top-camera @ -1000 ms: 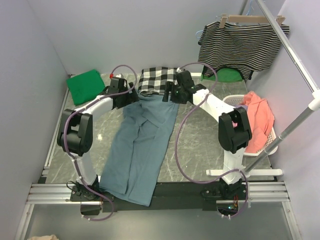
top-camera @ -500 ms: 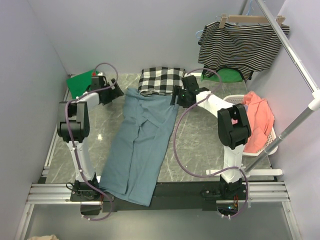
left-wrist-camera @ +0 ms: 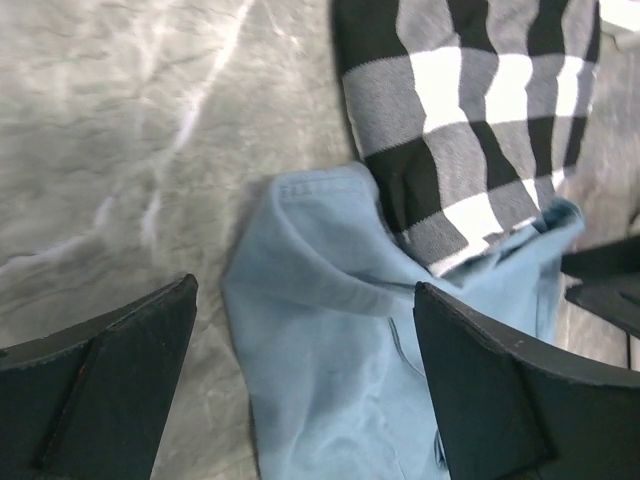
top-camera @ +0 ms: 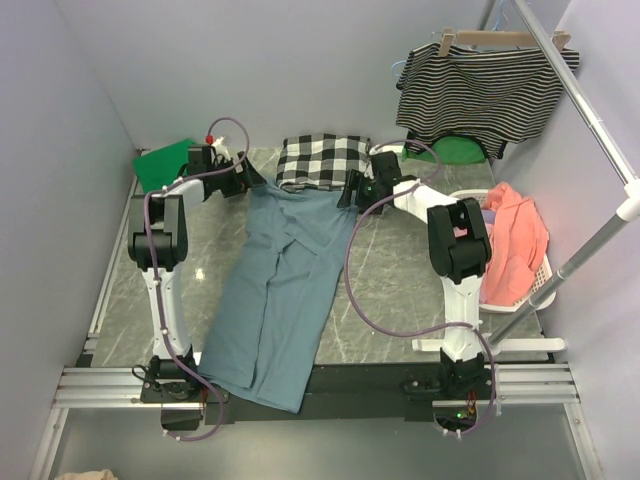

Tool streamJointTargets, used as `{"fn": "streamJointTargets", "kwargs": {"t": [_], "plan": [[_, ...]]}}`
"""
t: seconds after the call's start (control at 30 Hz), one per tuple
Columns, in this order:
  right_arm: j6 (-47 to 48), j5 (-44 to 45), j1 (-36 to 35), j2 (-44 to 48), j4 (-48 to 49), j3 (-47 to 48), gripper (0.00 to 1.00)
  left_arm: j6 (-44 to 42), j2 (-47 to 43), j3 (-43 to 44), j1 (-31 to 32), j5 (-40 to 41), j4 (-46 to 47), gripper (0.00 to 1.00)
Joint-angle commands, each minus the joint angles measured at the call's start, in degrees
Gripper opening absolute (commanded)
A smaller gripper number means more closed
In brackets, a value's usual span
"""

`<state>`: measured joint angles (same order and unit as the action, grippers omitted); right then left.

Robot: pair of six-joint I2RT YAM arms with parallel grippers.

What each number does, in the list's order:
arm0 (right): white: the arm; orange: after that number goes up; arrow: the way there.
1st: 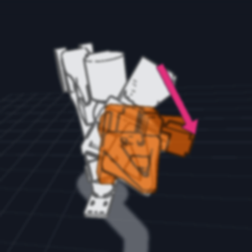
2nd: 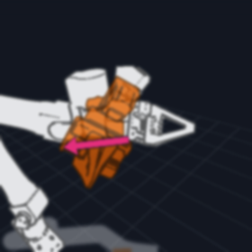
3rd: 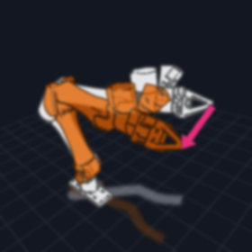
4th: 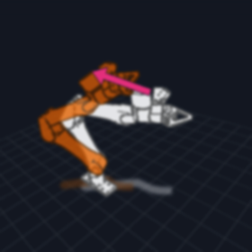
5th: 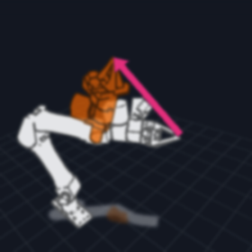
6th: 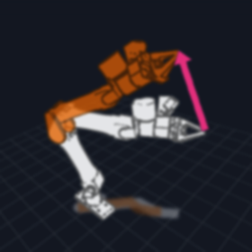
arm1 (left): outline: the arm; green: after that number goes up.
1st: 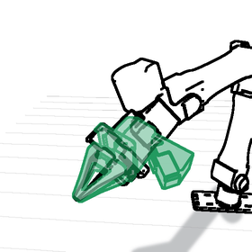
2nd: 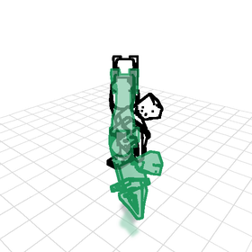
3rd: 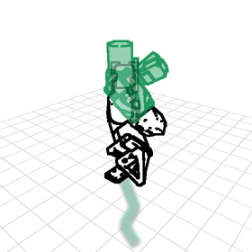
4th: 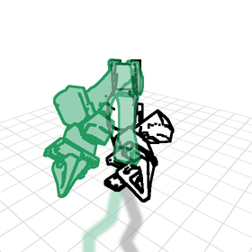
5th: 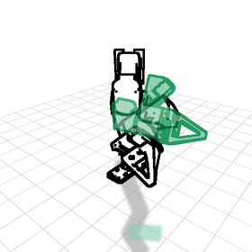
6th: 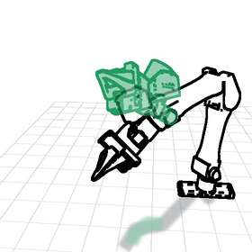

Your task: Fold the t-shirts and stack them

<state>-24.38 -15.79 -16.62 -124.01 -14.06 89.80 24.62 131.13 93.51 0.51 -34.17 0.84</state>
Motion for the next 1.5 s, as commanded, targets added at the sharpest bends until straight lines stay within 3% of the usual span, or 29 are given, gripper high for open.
{"fn": "streamJointTargets", "kwargs": {"t": [0.0,0.2,0.3,0.37,0.43,0.5,0.53,0.63,0.7,0.9,1.17,1.33,1.47], "plan": [[0.1,-5.1,-0.1,-4.0,-0.3,2.7,0.82,-2.7,2.6,0.9,0.8,-5.2,-7.0,0.95],[-0.7,-8.3,-0.1,-5.9,1.1,3.0,0.77,-5.5,3.2,2.4,2.6,-4.8,-9.8,0.89],[-0.8,-9.1,0.0,-6.9,1.6,4.0,0.62,-4.9,4.2,4.3,3.2,-4.8,-10.2,0.77],[-0.8,-8.8,0.0,-7.7,1.6,4.9,0.50,-4.6,5.2,5.6,3.4,-5.0,-10.2,0.56],[-0.9,-8.9,0.0,-8.4,0.5,7.1,0.45,-3.5,6.5,7.9,3.6,-5.6,-10.4,0.34],[-0.8,-8.9,0.1,-9.1,0.2,8.5,0.36,-3.1,7.1,9.7,3.9,-5.8,-10.7,0.23],[-0.7,-8.9,0.1,-9.1,0.1,8.8,0.31,-3.3,7.3,10.0,4.2,-5.1,-11.0,0.13],[-0.1,-8.8,0.1,-7.5,1.4,7.7,0.13,-3.7,4.9,7.7,4.8,-4.5,-10.0,0.01],[0.2,-8.2,0.1,-4.9,2.7,5.4,0.00,-3.4,2.6,3.3,5.0,-4.1,-6.8,0.01],[1.7,-6.0,-0.1,3.8,4.3,-1.0,0.00,-4.0,-8.2,-6.5,6.5,-2.6,-2.2,0.01],[3.9,-2.2,-1.0,11.4,2.2,-2.5,0.00,-4.1,-16.9,-7.9,8.2,-0.5,-1.8,0.01],[5.6,0.6,-0.9,9.7,-0.3,3.1,0.00,-4.1,-15.0,-2.6,8.2,0.2,-2.3,0.01],[6.7,2.6,-0.9,4.0,-5.2,15.5,0.00,-2.7,-9.8,3.2,8.2,0.6,-1.3,0.01]]}}
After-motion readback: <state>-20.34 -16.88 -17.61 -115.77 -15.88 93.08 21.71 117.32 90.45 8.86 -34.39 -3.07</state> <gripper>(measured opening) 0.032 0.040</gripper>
